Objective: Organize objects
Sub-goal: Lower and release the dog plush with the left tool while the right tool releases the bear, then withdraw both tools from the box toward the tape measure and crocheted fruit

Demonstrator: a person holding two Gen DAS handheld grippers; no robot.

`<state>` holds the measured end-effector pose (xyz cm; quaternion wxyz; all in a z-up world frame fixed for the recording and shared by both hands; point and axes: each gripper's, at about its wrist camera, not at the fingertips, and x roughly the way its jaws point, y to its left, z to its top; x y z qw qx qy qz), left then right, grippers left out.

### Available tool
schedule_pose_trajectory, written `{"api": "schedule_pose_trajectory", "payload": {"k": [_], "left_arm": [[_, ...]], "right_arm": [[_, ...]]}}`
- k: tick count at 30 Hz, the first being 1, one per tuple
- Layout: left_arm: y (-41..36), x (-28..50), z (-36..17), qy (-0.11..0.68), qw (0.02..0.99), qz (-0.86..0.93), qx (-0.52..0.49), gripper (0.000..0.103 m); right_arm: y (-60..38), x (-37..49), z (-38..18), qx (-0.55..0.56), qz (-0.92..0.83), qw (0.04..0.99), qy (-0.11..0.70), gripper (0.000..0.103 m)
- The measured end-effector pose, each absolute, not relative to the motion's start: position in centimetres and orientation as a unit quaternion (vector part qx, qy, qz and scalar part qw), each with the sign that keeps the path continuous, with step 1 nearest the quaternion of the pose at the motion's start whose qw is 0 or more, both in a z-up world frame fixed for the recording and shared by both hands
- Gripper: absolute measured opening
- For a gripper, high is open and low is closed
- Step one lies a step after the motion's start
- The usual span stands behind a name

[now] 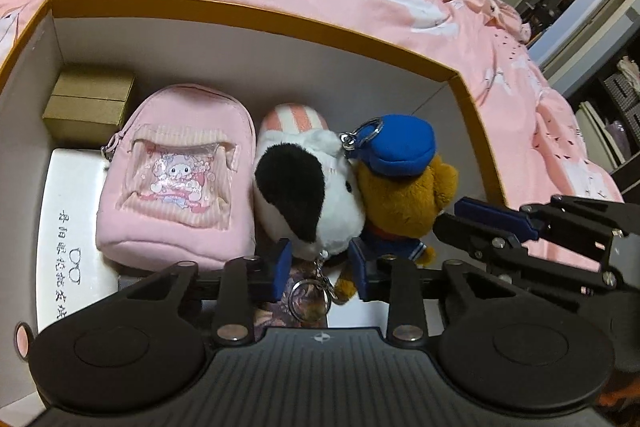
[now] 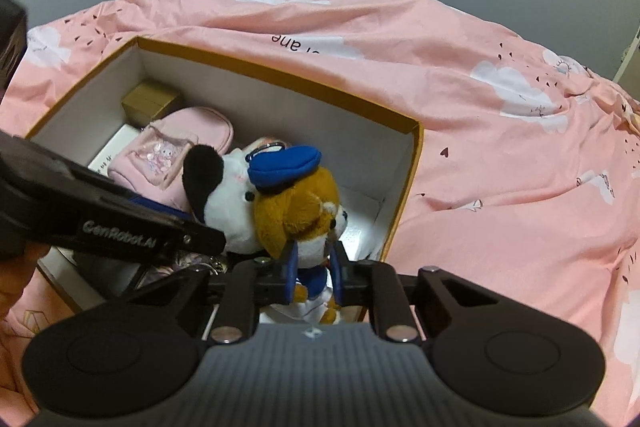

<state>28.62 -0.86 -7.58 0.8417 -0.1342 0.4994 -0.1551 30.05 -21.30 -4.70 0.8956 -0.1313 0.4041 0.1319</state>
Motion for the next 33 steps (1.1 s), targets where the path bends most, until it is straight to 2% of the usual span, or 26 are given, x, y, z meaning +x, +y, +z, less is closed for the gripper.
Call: {"api": "schedule_pose_trajectory", "payload": {"k": [5, 11, 20, 26, 29, 31, 33], "left_arm": [[-1.6, 29.8, -7.9, 0.508, 0.839, -0.145, -0.129, 0.033], [-2.0, 30.7, -8.4, 0.524, 0.828, -0.144, -0.137, 0.032], [-1.5, 29.9, -8.4, 0.524, 0.827, -0.144, -0.143, 0.034], [-1.3, 28.0, -6.4, 0.492, 0.846, -0.153, -0.134, 0.036], [-1.2, 26.7, -4.8, 0.467, 0.859, -0.162, -0.133, 0.038], [-1.2, 25.9, -3.8, 0.452, 0.866, -0.168, -0.132, 0.038], [-1.2, 25.1, -2.8, 0.436, 0.873, -0.177, -0.13, 0.038]], "right_arm": [[-21.0, 30.4, -5.1, -0.149, 0.134, 0.895, 0.398, 0.016], [-20.8, 31.6, -6.3, -0.148, 0.135, 0.885, 0.42, 0.009], [-20.7, 30.9, -6.1, -0.155, 0.134, 0.887, 0.415, 0.009], [-20.8, 29.3, -4.7, -0.144, 0.14, 0.893, 0.402, 0.01], [-20.9, 28.2, -3.5, -0.134, 0.142, 0.901, 0.388, 0.016], [-21.0, 27.4, -2.6, -0.123, 0.139, 0.908, 0.376, 0.026], [-21.1, 26.5, -1.8, -0.113, 0.138, 0.914, 0.365, 0.027]]}}
